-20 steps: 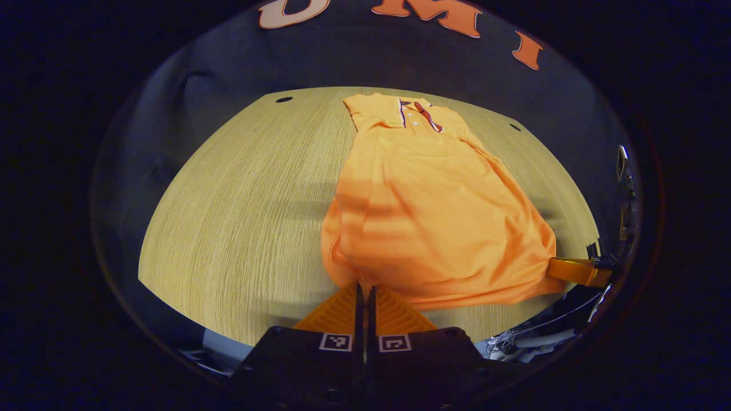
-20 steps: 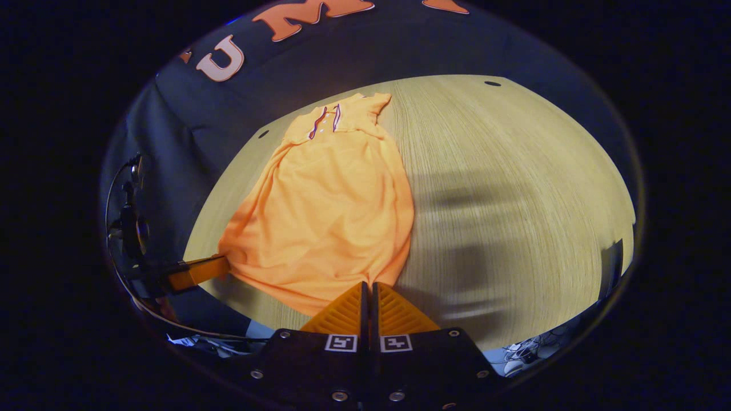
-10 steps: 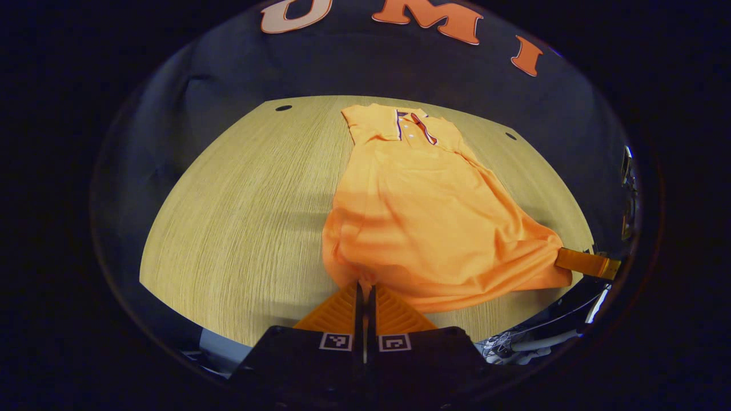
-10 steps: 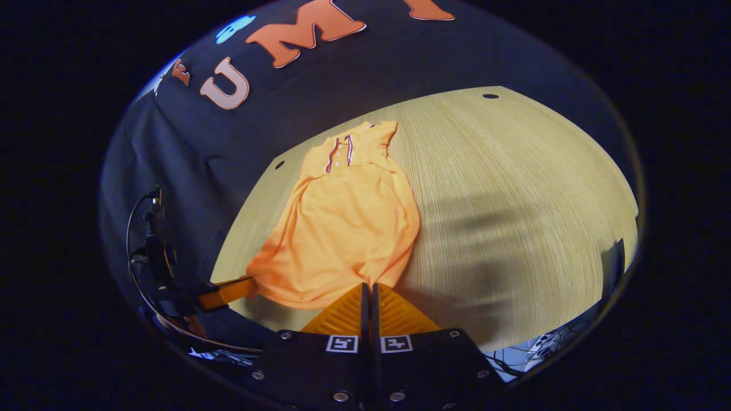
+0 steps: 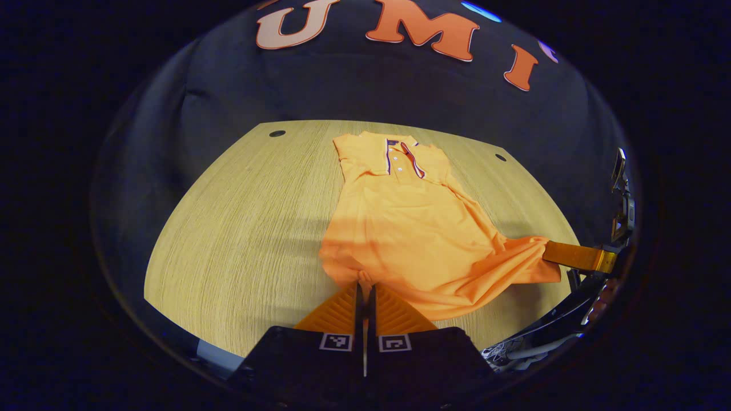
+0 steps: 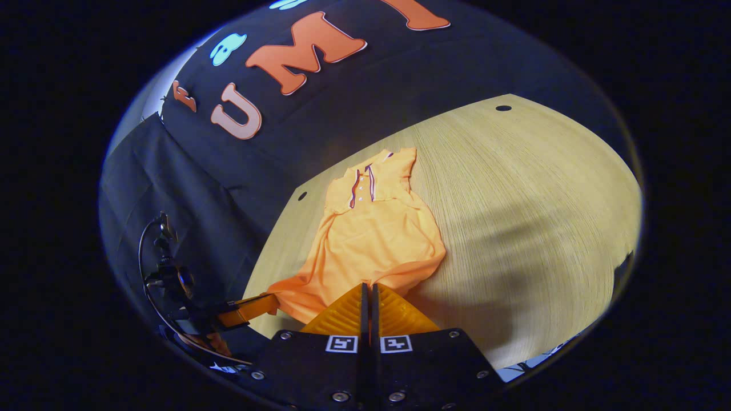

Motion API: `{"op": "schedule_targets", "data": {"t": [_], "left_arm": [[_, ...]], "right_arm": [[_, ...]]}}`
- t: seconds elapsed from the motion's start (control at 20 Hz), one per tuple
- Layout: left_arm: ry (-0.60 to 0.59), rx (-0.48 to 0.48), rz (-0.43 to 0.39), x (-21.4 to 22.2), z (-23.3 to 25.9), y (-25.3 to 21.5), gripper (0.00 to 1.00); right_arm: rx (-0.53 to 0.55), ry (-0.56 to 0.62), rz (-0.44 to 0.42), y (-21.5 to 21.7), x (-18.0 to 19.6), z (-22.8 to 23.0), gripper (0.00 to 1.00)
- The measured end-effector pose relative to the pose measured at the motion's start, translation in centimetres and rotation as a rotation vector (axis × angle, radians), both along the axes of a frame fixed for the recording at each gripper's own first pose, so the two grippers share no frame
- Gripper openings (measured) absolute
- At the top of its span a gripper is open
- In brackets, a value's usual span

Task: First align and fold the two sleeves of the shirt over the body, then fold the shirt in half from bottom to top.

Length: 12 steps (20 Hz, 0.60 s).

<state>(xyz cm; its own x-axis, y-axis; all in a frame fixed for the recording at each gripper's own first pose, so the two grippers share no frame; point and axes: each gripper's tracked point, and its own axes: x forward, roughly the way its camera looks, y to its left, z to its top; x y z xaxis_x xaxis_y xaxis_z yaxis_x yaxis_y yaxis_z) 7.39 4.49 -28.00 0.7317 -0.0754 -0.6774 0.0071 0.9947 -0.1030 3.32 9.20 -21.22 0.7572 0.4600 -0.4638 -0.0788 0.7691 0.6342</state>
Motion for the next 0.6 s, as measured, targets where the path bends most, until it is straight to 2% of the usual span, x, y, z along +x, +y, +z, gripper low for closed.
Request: {"op": "schedule_targets", "data": {"t": [0.35, 0.6], "left_arm": [[-0.110, -0.008, -0.020, 4.4, 5.1, -0.1, 0.03], [-0.167, -0.031, -0.047, 9.7, 7.9, 0.3, 0.02]], "right_arm": [[0.071, -0.069, -0.017, -0.2, 4.4, 3.9, 0.00], [0.098, -0.101, -0.057, -0.1, 8.7, 6.4, 0.00]]}}
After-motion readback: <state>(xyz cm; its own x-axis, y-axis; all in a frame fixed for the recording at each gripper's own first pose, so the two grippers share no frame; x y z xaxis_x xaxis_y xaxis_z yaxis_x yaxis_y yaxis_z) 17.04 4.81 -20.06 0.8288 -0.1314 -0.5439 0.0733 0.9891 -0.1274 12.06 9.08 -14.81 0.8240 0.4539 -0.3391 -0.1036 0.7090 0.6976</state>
